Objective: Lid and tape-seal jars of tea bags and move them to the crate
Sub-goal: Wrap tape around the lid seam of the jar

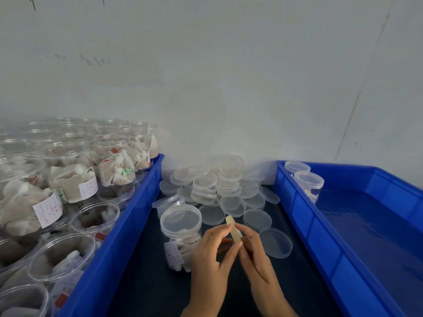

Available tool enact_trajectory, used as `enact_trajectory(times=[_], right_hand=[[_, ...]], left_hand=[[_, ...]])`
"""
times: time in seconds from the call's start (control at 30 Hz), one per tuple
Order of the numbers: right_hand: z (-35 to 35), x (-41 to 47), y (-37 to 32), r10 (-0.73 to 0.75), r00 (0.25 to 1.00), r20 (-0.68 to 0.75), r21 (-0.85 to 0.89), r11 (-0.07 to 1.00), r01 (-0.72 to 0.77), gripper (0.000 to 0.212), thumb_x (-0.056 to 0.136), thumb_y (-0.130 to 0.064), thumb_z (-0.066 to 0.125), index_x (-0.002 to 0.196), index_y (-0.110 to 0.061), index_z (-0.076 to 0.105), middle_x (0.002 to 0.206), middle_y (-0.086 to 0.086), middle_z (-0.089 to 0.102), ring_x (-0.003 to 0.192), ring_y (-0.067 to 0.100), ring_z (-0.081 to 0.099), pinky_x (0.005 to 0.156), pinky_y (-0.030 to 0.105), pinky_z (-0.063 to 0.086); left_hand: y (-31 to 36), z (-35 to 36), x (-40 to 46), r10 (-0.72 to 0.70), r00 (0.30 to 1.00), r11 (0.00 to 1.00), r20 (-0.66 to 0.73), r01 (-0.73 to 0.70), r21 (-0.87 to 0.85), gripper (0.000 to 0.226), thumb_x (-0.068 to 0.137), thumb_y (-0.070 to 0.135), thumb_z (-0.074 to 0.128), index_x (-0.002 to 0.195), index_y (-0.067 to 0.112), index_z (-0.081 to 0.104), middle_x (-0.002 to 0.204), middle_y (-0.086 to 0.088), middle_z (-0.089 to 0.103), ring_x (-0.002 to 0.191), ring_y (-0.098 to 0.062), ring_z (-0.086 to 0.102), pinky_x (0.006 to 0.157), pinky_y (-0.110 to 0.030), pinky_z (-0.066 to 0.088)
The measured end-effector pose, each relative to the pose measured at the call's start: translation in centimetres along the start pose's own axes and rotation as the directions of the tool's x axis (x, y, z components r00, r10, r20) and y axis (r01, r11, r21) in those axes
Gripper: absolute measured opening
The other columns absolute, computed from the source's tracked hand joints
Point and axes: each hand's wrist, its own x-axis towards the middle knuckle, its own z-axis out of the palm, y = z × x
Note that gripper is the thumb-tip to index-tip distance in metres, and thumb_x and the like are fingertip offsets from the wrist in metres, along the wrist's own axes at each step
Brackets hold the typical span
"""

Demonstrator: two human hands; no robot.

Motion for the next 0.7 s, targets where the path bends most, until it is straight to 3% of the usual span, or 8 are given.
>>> enact_trajectory(times=[0.17,0.27,0.33,0.43,0.5,0.6,0.7], right_hand=[[0.45,-0.28,0.32,-0.006,1.000,-0.007,-0.146,0.989,0.005,0.045,0.100,-0.012,0.048,0.135,-0.039,0.042,0.126,-0.006,0.061,0.122,0.011,0.056,0.100,0.024,0.045],[0.37,-0.40,0.71,0.010,1.000,0.018,-0.214,0.977,-0.005,0.048,0.100,-0.010,0.049,0.140,-0.033,0.039,0.143,-0.004,0.049,0.133,0.011,0.046,0.110,0.040,0.039],[0.32,-0.46,0.78,0.019,1.000,0.025,-0.227,0.974,-0.013,0.049,0.099,-0.008,0.049,0.141,-0.032,0.038,0.145,-0.006,0.046,0.134,0.010,0.045,0.110,0.042,0.039],[0.21,-0.59,0.58,-0.034,0.999,0.028,-0.262,0.964,0.040,0.052,0.098,-0.009,0.049,0.142,-0.033,0.037,0.143,-0.018,0.046,0.130,0.009,0.049,0.106,0.037,0.044],[0.04,-0.65,0.39,-0.065,0.997,0.036,-0.308,0.949,0.073,0.053,0.097,-0.016,0.048,0.140,-0.043,0.035,0.139,-0.028,0.043,0.124,0.005,0.053,0.101,0.028,0.046],[0.03,-0.65,0.26,-0.078,0.997,0.030,-0.368,0.926,0.083,0.055,0.094,-0.020,0.048,0.136,-0.052,0.033,0.133,-0.034,0.042,0.120,0.002,0.053,0.094,0.021,0.045],[0.09,-0.39,0.17,-0.061,0.998,0.019,-0.325,0.943,0.064,0.053,0.096,-0.009,0.050,0.134,-0.046,0.043,0.134,-0.036,0.043,0.126,-0.002,0.047,0.099,0.023,0.042]], left_hand=[[-0.66,0.01,-0.04,-0.061,0.992,0.997,-0.107,0.057,-0.046,0.025,0.080,0.002,0.073,0.099,0.019,0.068,0.098,0.007,0.067,0.091,-0.003,0.067,0.072,-0.015,0.054],[-0.64,0.03,0.23,-0.086,0.988,0.995,-0.127,0.078,-0.063,0.018,0.082,0.003,0.072,0.089,0.018,0.068,0.089,0.005,0.066,0.086,-0.006,0.066,0.069,-0.015,0.053],[-0.61,0.02,0.40,-0.124,0.984,0.990,-0.129,0.113,-0.087,0.017,0.083,0.004,0.072,0.086,0.020,0.066,0.085,0.005,0.067,0.082,-0.007,0.066,0.069,-0.017,0.053],[-0.51,0.11,0.64,-0.174,0.978,0.982,-0.114,0.165,-0.088,0.017,0.085,0.004,0.069,0.084,0.020,0.065,0.080,0.004,0.067,0.077,-0.007,0.066,0.067,-0.017,0.052],[-0.29,0.28,0.71,-0.191,0.978,0.980,-0.082,0.186,-0.068,0.014,0.089,0.004,0.065,0.084,0.017,0.063,0.079,0.005,0.065,0.075,-0.007,0.064,0.066,-0.017,0.051],[-0.23,0.29,0.68,-0.104,0.993,0.990,-0.064,0.109,0.087,0.012,0.094,0.003,0.059,0.085,0.012,0.059,0.079,0.007,0.059,0.074,-0.008,0.058,0.068,-0.021,0.048],[-0.09,0.07,0.58,-0.018,0.999,0.976,-0.027,0.023,0.219,0.019,0.091,-0.001,0.060,0.082,0.015,0.055,0.079,0.012,0.050,0.076,-0.009,0.052,0.069,-0.029,0.047]])
